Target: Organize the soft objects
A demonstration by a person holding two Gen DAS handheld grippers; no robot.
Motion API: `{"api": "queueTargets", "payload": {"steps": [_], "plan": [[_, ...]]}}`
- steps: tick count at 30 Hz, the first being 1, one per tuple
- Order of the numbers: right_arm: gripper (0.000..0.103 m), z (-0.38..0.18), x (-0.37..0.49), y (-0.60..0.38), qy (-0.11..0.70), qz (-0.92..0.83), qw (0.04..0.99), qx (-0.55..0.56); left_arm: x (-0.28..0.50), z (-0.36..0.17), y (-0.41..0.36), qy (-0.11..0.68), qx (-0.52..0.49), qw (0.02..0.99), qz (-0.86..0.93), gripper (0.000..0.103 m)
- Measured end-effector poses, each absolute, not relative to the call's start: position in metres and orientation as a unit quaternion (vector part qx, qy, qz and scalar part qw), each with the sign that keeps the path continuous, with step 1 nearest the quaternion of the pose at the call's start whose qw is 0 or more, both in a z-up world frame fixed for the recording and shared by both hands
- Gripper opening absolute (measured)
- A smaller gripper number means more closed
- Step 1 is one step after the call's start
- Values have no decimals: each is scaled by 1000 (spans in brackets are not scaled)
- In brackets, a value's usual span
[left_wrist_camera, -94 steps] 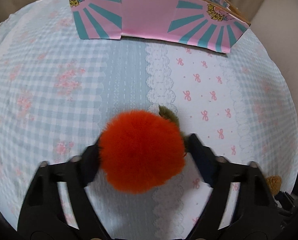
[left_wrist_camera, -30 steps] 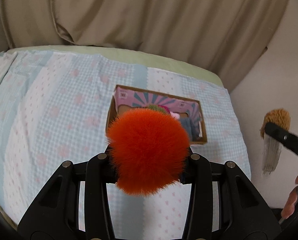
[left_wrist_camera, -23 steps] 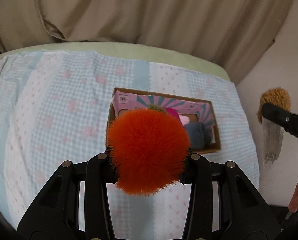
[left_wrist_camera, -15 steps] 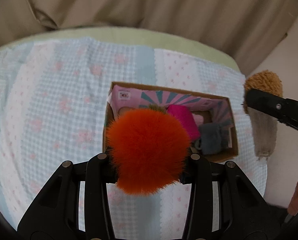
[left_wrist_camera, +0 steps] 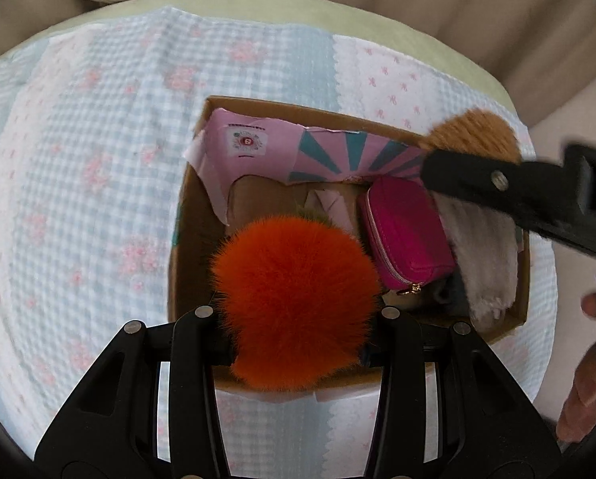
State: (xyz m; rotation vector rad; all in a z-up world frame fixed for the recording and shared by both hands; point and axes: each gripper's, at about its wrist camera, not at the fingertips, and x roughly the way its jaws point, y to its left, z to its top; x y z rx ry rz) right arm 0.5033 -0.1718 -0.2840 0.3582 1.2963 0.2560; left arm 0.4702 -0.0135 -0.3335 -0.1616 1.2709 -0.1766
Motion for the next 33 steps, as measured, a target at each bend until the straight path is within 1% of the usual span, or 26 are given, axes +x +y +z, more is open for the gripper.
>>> {"api": "queueTargets", "payload": {"steps": [1,2,3,4,5,6,7,10,13,20,25,33], "plan": [[52,-287,507,-172,600,121,773,168,471,-335,-16,593,-73,797,-88,45],[55,-290,510,-171,602,123,771,169,472,-336,-19,593,-71,797,-92,54],[56,-293,513,-169,607,126,766,169,472,-336,-20,593,-69,796,-94,84],[63,-295,516,-167,612,132,762,167,471,-336,-22,593,-66,797,-93,102],[78,-296,518,-165,614,137,761,160,470,-336,-23,594,-64,797,-89,103],[88,-297,519,-164,616,141,760,149,468,-336,-23,594,-64,798,-85,103],[100,-297,518,-164,620,143,760,136,466,-336,-23,596,-66,796,-83,103],[101,-296,511,-172,613,126,770,122,461,-335,-21,600,-78,792,-83,103],[101,-297,504,-182,616,121,767,131,456,-332,-21,598,-79,793,-80,103],[101,-278,484,-192,607,114,774,137,439,-308,-21,586,-82,802,-80,103],[101,-247,466,-196,589,115,788,136,423,-278,-22,570,-77,814,-83,103],[101,-176,416,-205,548,120,818,128,381,-206,-17,530,-65,841,-87,103]]}}
